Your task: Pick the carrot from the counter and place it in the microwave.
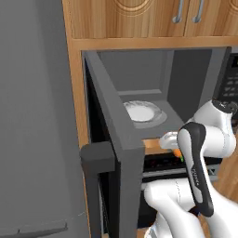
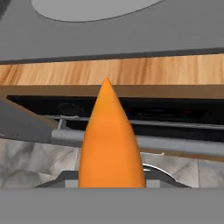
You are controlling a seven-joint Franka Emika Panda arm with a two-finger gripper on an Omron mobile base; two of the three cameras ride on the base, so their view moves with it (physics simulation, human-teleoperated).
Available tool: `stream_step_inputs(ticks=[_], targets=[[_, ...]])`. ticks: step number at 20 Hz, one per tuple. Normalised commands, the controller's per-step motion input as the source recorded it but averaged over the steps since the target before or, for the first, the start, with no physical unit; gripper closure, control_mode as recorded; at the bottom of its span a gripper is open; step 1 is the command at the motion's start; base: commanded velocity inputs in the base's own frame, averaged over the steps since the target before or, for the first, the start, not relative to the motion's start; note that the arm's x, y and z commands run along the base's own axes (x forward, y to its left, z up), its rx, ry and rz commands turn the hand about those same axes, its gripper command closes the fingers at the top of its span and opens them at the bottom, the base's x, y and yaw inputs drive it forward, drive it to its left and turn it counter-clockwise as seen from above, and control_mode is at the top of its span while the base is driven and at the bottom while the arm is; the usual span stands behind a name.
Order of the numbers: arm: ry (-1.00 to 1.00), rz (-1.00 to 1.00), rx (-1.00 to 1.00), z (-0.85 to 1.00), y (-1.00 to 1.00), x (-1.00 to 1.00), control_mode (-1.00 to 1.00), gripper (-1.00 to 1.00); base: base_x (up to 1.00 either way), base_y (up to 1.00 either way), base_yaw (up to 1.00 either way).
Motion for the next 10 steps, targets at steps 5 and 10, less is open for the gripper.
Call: stream_step_inputs(ticks=[5,10], targets=[[0.0,0.0,0.0,0.0,0.0,0.0,1.0,1.0,0.48,0.3,-0.13],[0.0,0.0,0.0,0.0,0.0,0.0,1.0,1.0,0.0,0.0,-0.02]])
